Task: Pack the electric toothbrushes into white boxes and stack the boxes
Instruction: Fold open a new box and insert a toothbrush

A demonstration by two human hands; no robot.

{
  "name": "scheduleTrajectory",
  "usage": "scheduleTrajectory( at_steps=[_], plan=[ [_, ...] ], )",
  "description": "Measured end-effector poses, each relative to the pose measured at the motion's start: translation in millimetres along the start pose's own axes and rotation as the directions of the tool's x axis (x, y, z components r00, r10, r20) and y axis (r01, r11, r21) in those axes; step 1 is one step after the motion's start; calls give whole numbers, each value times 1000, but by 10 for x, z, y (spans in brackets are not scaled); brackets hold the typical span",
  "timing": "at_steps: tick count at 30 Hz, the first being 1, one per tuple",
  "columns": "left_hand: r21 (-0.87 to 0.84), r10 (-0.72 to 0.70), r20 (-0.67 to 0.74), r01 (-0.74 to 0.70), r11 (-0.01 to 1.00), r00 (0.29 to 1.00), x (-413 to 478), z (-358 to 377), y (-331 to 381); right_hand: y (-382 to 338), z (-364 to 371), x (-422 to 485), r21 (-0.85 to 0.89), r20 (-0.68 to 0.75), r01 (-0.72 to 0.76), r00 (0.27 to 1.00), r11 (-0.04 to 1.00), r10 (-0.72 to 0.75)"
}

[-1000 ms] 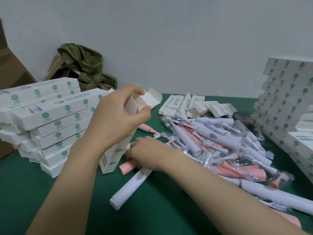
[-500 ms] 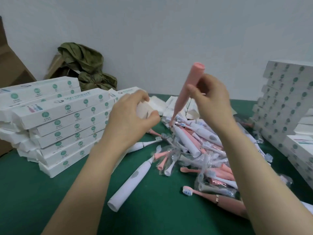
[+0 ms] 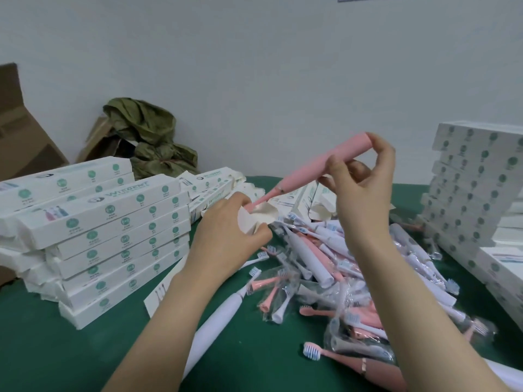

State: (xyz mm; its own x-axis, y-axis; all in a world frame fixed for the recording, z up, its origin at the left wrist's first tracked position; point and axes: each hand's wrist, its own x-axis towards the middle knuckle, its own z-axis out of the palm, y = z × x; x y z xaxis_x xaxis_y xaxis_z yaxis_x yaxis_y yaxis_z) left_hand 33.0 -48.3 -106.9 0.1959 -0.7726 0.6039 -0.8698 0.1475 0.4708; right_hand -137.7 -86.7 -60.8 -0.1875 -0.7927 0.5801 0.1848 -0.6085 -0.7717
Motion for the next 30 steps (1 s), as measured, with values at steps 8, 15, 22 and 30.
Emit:
scheduleTrajectory(
  at_steps=[8, 15, 22, 30],
  plan=[
    [-36, 97, -102, -101, 994, 990, -66, -15, 40, -28, 183, -207, -99, 47, 43, 998, 994, -38],
    [-59, 135, -227, -152, 987, 964, -78, -135, 125, -72, 344, -333, -253, 286, 221, 947, 942, -146],
    [-123, 60, -321, -104, 987, 945, -145, -208, 64, 3, 233, -357, -356, 467, 235, 883, 904, -46],
    [-147, 51, -316, -102, 984, 947, -177, -193, 54, 359, 60, -554, -641, 766, 383, 370, 665, 525]
  ],
)
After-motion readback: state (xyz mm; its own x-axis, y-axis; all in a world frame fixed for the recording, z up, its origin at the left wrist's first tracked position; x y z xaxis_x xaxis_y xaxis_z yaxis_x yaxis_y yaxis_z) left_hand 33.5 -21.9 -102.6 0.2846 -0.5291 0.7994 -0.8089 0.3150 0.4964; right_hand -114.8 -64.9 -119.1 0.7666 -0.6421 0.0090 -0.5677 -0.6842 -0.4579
